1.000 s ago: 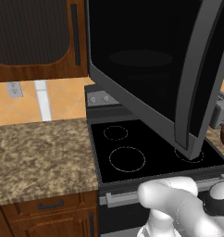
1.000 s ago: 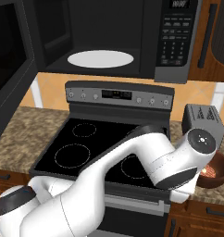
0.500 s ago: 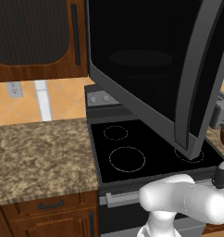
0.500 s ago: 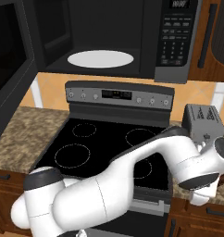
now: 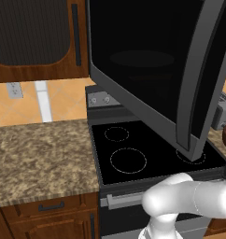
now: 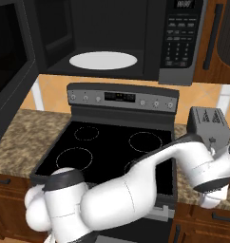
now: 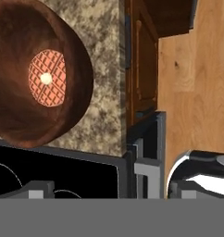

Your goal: Open the microwave, place the bowl with waffle inside the microwave, then close the microwave door and turn it on.

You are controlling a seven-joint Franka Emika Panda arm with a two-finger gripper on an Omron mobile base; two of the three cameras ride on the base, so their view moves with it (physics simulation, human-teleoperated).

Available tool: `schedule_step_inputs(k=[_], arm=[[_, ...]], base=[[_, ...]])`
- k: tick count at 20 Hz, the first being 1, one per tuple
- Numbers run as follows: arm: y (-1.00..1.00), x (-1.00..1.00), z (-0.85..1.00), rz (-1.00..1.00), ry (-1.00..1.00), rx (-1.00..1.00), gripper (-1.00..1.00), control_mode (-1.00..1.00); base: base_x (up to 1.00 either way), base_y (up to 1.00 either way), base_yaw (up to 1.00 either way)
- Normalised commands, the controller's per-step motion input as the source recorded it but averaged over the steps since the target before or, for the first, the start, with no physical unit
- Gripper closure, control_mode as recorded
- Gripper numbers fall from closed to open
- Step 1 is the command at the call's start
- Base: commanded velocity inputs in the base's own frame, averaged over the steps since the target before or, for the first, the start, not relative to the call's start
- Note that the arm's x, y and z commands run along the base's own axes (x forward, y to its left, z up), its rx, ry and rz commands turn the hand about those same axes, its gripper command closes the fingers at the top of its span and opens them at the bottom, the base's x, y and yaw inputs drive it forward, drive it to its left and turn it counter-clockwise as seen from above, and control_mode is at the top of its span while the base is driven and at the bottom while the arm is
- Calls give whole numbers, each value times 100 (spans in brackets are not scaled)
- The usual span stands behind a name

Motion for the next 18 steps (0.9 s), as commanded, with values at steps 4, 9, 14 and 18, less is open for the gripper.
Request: schedule_step_inputs(k=[4, 9, 14, 18], arm=[[-29, 39, -28, 3, 0, 0, -100, -100], [-23, 30, -39, 2, 0, 0, -100, -100], [-21, 29, -38, 1, 0, 0, -100, -100], [-18, 38, -34, 0, 0, 0, -100, -100]], base=[[0, 0, 0], [0, 0, 0], [0, 0, 0], [0, 0, 0]])
